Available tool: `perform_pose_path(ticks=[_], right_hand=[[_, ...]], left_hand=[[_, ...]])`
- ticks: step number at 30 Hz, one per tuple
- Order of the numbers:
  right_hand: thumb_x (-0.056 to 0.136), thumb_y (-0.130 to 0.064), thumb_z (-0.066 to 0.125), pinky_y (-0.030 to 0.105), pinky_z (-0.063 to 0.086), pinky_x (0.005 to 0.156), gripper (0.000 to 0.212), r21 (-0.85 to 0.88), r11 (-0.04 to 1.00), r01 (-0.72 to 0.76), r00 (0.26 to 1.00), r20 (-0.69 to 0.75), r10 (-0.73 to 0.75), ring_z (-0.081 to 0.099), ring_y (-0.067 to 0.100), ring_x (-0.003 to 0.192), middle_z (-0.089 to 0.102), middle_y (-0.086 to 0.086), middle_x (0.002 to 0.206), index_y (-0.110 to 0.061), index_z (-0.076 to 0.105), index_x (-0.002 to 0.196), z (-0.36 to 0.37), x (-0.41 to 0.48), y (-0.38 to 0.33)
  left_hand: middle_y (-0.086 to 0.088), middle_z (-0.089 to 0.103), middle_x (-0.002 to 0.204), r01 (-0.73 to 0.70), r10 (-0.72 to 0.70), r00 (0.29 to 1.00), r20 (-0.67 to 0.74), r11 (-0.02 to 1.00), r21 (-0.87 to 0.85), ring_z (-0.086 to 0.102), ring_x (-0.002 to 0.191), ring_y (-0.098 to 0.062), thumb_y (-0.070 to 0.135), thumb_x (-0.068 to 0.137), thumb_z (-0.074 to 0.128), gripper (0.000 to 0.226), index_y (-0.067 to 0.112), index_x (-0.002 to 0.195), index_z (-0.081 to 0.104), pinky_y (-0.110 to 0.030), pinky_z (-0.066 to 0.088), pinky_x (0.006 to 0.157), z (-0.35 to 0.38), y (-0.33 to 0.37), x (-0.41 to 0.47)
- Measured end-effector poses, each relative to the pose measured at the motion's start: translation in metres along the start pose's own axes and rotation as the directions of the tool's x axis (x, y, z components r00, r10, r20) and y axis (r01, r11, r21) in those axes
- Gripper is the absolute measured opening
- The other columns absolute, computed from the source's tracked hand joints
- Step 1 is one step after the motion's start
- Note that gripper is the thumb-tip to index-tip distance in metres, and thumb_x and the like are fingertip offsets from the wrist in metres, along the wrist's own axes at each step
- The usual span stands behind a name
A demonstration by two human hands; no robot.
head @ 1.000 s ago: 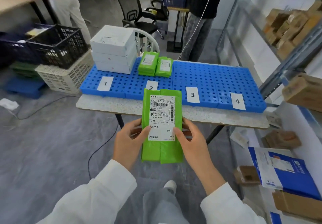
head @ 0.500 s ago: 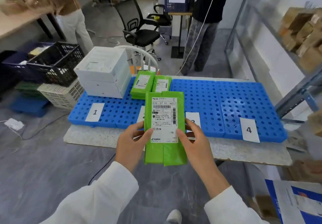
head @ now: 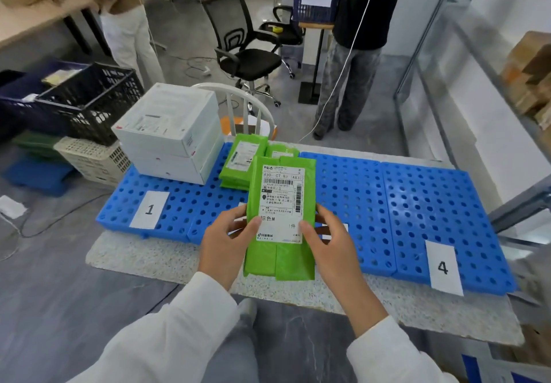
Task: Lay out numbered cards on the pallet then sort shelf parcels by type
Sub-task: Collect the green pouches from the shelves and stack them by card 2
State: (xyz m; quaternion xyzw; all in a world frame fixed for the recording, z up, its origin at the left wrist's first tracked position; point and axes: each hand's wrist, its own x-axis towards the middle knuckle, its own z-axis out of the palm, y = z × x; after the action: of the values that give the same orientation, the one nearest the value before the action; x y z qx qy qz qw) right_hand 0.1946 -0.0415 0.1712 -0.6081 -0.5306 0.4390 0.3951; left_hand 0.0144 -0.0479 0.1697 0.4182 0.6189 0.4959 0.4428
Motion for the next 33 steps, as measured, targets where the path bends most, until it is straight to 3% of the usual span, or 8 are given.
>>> perform_pose_path(ticks=[9, 12, 19, 24, 30, 33], right_hand=[[0.094, -0.036, 0.058, 0.009, 0.041, 0.072, 0.032, -0.049, 0.996, -0.074, 0.997, -0.034, 0.073, 0.051, -0.008, 0.101, 0.054, -0.013, 0.120, -0.039, 0.050, 0.125, 0.024, 0.090, -0.007], [0.093, -0.038, 0.058, 0.011, 0.042, 0.075, 0.035, -0.068, 0.994, -0.083, 0.996, -0.044, 0.080, 0.052, -0.001, 0.107, 0.054, -0.014, 0.121, -0.038, 0.051, 0.128, 0.034, 0.127, -0.012], [0.094, -0.035, 0.059, 0.014, 0.045, 0.078, 0.037, -0.083, 0.985, -0.151, 0.986, -0.085, 0.144, 0.054, -0.002, 0.105, 0.056, -0.012, 0.120, -0.030, 0.054, 0.130, 0.050, 0.204, -0.002], [0.093, -0.038, 0.059, 0.035, 0.050, 0.094, 0.042, -0.127, 0.969, -0.213, 0.974, -0.106, 0.200, 0.055, 0.009, 0.111, 0.056, -0.008, 0.124, -0.029, 0.051, 0.133, 0.064, 0.257, 0.018], [0.093, -0.038, 0.058, 0.031, 0.050, 0.090, 0.046, -0.152, 0.944, -0.293, 0.954, -0.110, 0.278, 0.055, 0.010, 0.111, 0.054, -0.006, 0.129, -0.025, 0.049, 0.136, 0.077, 0.309, 0.047], [0.093, -0.035, 0.059, 0.034, 0.050, 0.091, 0.045, -0.135, 0.926, -0.352, 0.935, -0.101, 0.341, 0.055, 0.012, 0.110, 0.056, -0.004, 0.128, -0.023, 0.051, 0.136, 0.082, 0.325, 0.064]], left_hand=[[0.005, 0.071, 0.108, 0.068, -0.068, 0.996, 0.050, 0.998, -0.004, 0.067, 0.099, -0.014, 0.028, 0.085, 0.072, 0.036, 0.020, 0.119, 0.066, -0.030, 0.057, 0.085, 0.010, -0.013, 0.107], [0.004, 0.071, 0.110, 0.078, -0.078, 0.995, 0.068, 0.997, 0.014, 0.067, 0.101, -0.012, 0.031, 0.083, 0.072, 0.042, 0.019, 0.122, 0.065, -0.032, 0.055, 0.089, 0.010, -0.015, 0.152], [0.008, 0.068, 0.114, 0.121, -0.130, 0.981, 0.146, 0.990, 0.073, 0.065, 0.104, -0.013, 0.051, 0.075, 0.070, 0.055, 0.024, 0.122, 0.064, -0.039, 0.055, 0.090, 0.026, -0.031, 0.235], [0.006, 0.071, 0.107, 0.183, -0.196, 0.969, 0.149, 0.979, 0.093, 0.066, 0.100, -0.013, 0.030, 0.088, 0.067, 0.033, 0.019, 0.119, 0.066, -0.037, 0.055, 0.091, 0.041, -0.045, 0.285], [0.011, 0.066, 0.103, 0.190, -0.228, 0.958, 0.173, 0.959, 0.212, 0.063, 0.096, -0.007, 0.027, 0.090, 0.063, 0.023, 0.021, 0.112, 0.065, -0.025, 0.054, 0.083, 0.055, -0.062, 0.333], [0.007, 0.066, 0.110, 0.158, -0.224, 0.951, 0.214, 0.945, 0.286, 0.063, 0.100, -0.011, 0.025, 0.090, 0.061, 0.033, 0.018, 0.122, 0.063, -0.035, 0.055, 0.090, 0.057, -0.072, 0.349]])
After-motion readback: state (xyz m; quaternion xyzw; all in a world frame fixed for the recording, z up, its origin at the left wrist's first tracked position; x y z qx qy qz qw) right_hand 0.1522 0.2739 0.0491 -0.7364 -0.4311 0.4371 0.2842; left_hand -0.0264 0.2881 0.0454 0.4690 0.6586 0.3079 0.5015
